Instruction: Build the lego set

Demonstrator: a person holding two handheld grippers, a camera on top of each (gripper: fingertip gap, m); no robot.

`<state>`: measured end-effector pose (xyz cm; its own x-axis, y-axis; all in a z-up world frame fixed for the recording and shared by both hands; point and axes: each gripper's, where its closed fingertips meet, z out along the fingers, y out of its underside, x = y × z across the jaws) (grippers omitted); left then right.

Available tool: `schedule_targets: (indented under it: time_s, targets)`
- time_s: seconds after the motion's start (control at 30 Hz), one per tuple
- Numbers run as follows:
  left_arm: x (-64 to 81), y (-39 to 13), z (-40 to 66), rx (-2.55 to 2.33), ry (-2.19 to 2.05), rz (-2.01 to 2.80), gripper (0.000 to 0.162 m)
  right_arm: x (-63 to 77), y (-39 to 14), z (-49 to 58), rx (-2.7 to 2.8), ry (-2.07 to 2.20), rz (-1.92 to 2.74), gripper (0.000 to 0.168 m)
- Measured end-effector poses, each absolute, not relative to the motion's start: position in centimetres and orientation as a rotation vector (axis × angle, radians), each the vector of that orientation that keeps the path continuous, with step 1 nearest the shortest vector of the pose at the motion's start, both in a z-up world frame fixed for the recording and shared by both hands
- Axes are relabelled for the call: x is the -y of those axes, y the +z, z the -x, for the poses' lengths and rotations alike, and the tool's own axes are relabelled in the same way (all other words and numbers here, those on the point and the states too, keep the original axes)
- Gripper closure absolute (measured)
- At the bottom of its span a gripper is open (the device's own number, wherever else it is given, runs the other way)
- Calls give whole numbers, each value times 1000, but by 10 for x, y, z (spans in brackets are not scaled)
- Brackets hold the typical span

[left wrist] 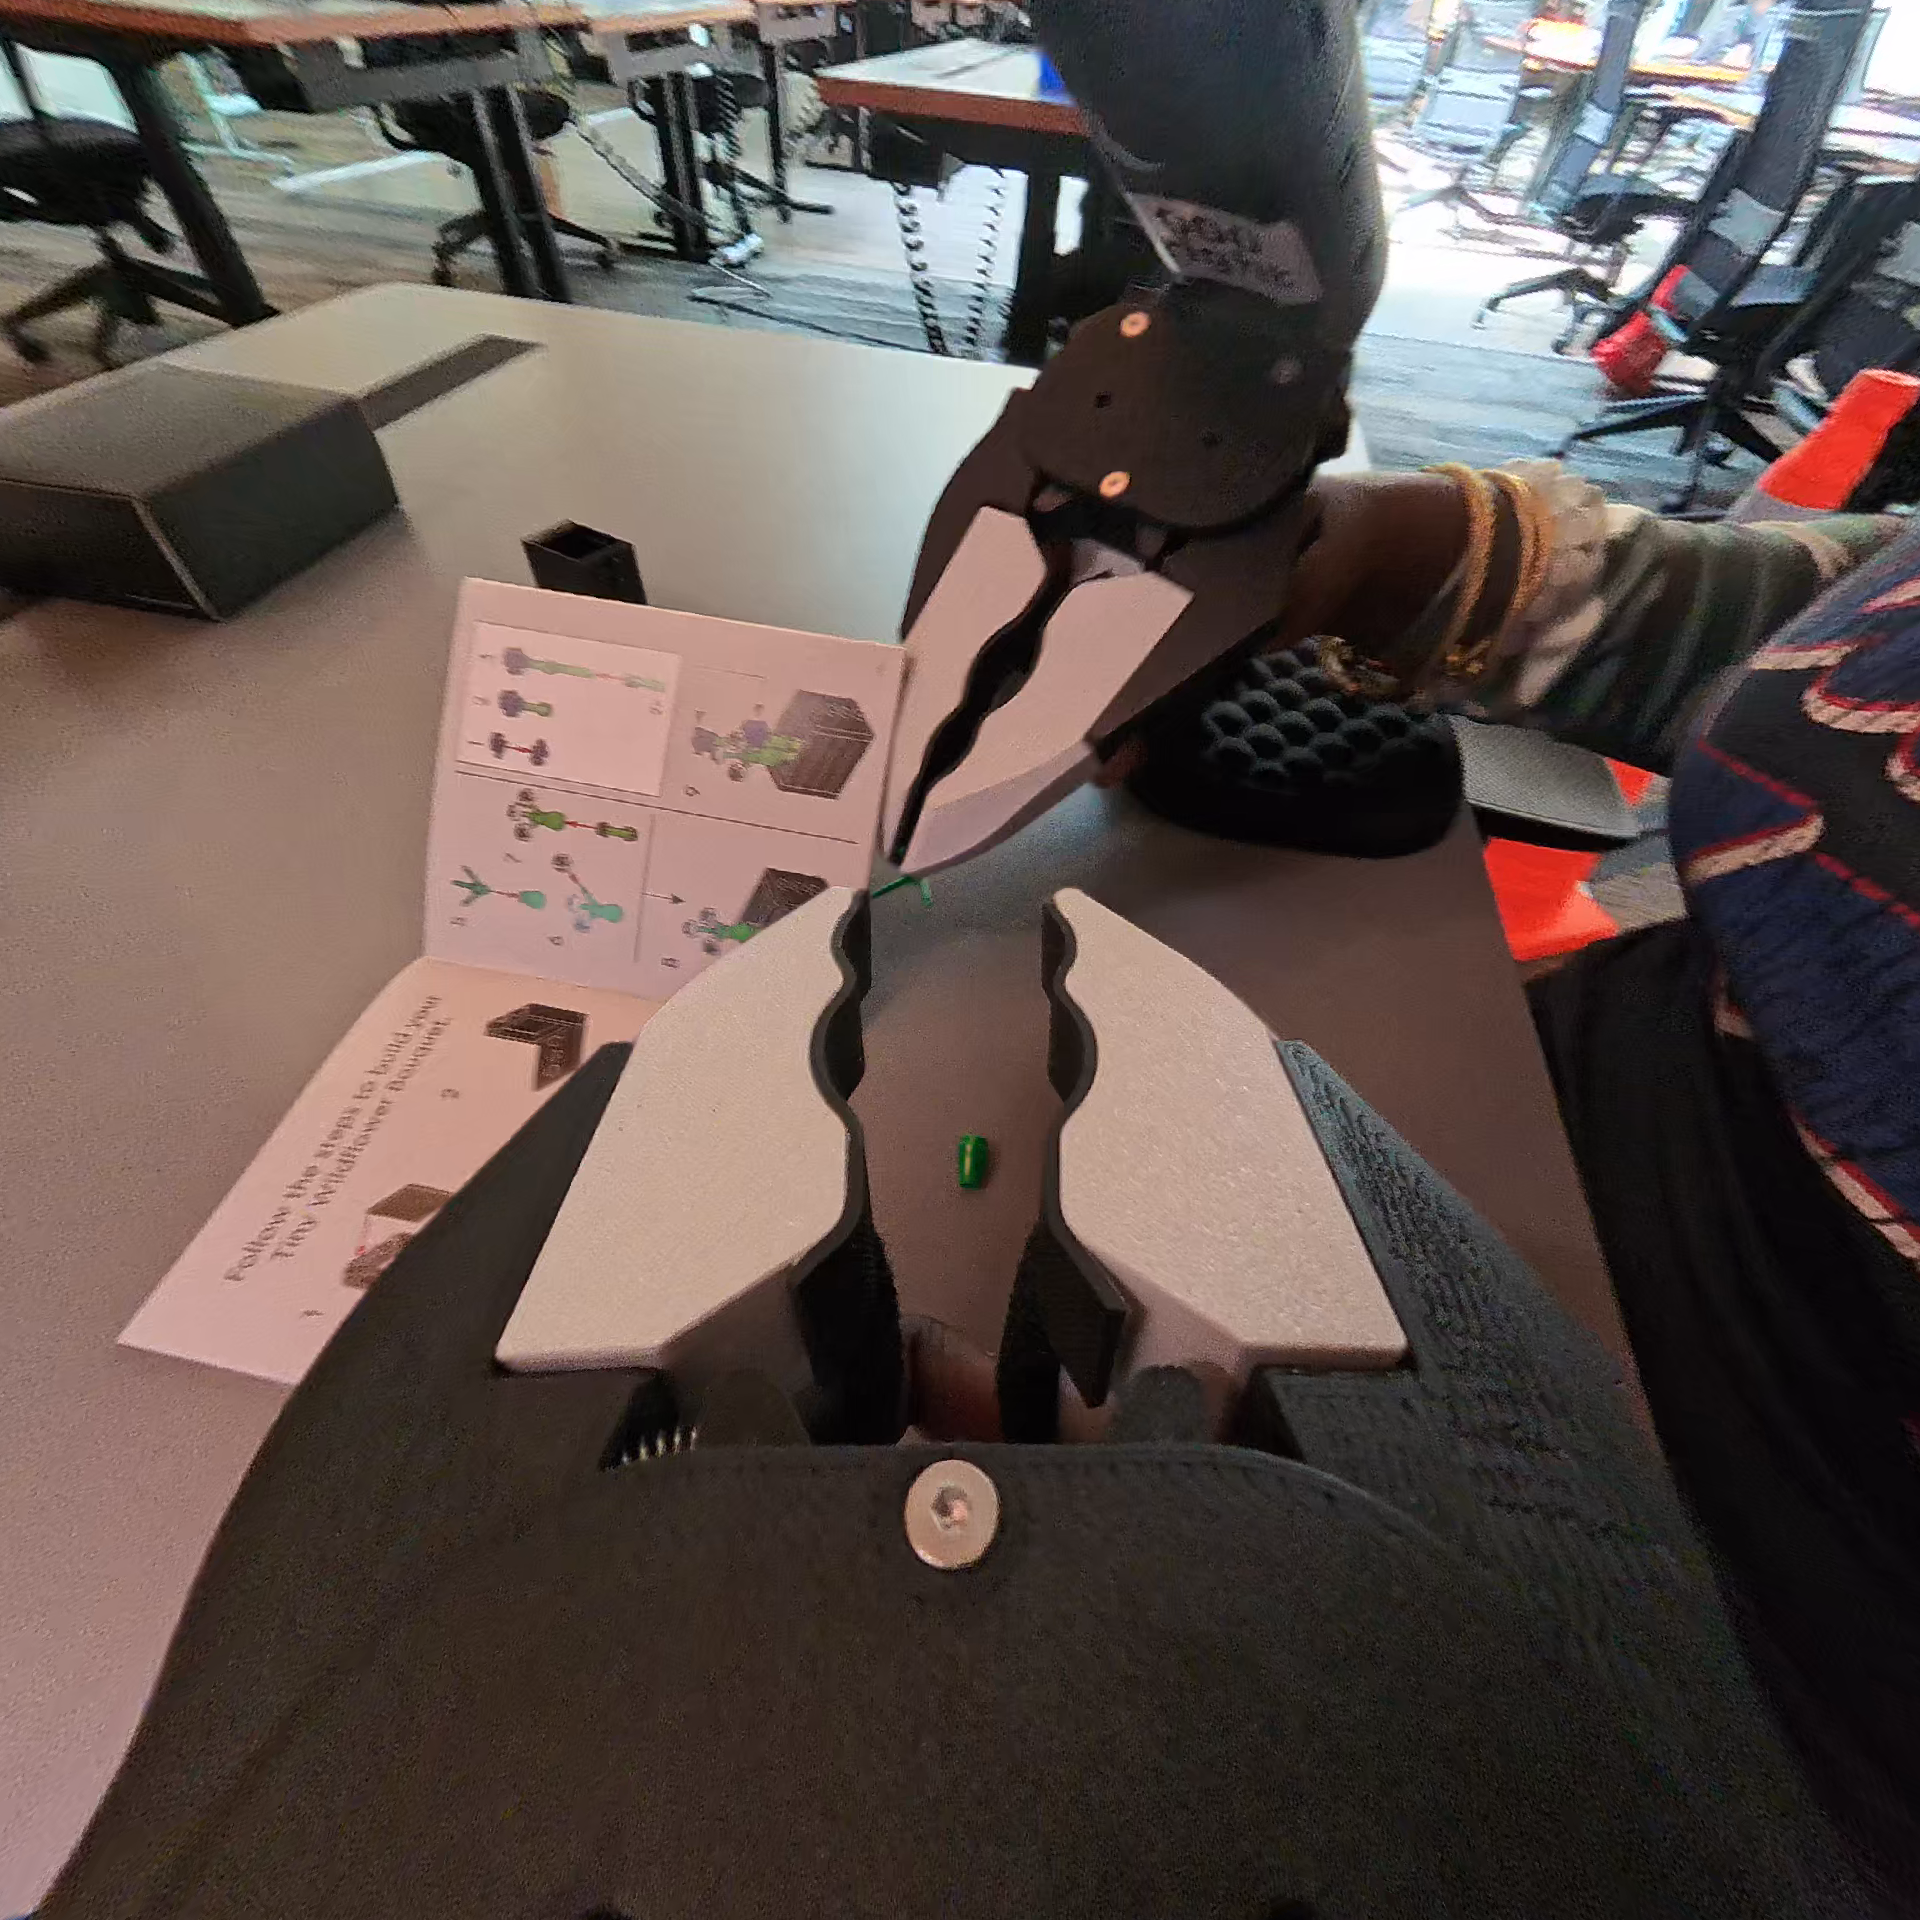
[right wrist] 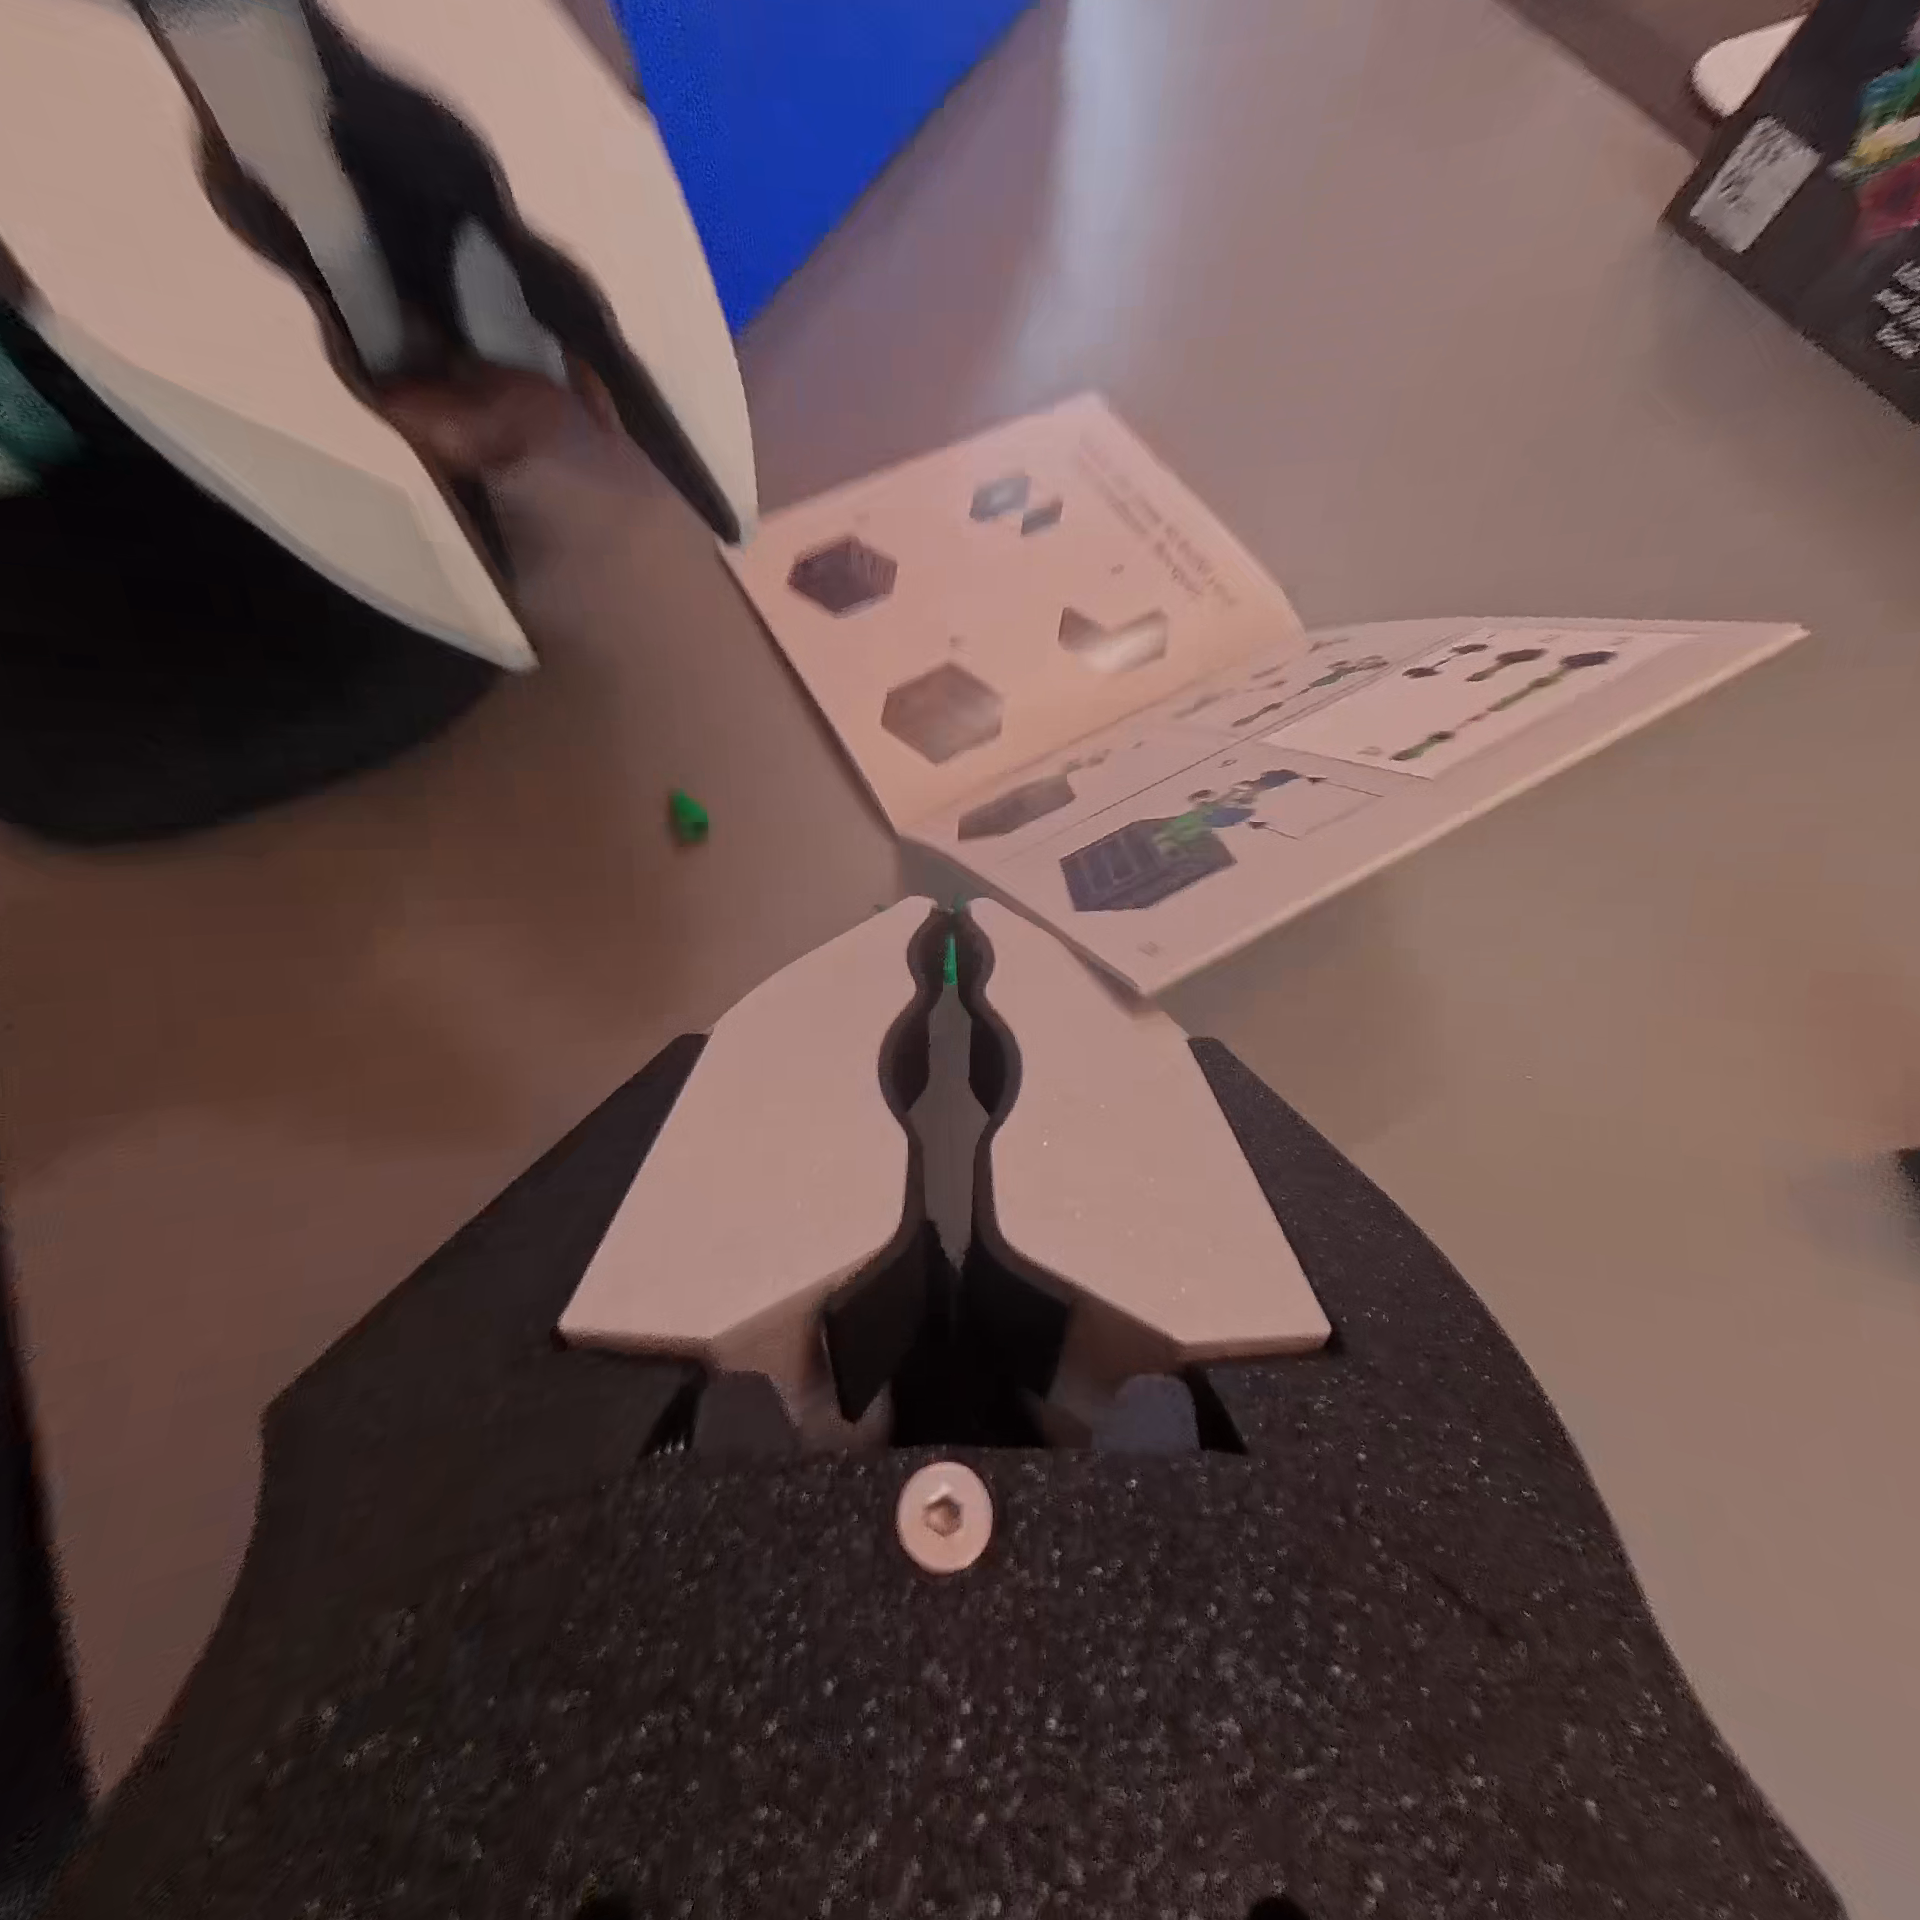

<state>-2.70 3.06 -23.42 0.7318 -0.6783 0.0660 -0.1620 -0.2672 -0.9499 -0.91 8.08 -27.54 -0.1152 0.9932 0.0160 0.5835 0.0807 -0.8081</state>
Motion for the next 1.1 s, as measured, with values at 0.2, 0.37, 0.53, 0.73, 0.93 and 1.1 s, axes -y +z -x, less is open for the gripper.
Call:
schedule_targets:
  time_s: [0.2,0.37,0.53,0.73,0.93,1.1]
  targets:
    - [-47,-214,26,-548,-398,1672,124,-69,-194,13,1205,1681,1528,167]
    - [-54,-190,11,-380,-518,1560,132,-71,-161,12,891,1971,1428,167]
    - [-56,-182,10,-327,-603,1512,146,-62,-166,16,890,2035,1437,166]
    - [-53,-188,11,-376,-615,1544,147,-55,-171,17,1021,1965,1437,166]
    - [-53,-189,7,-399,-621,1545,155,-54,-172,18,1033,1978,1440,166]
    - [-51,-196,13,-444,-572,1596,140,-53,-178,16,1143,1899,1447,166]
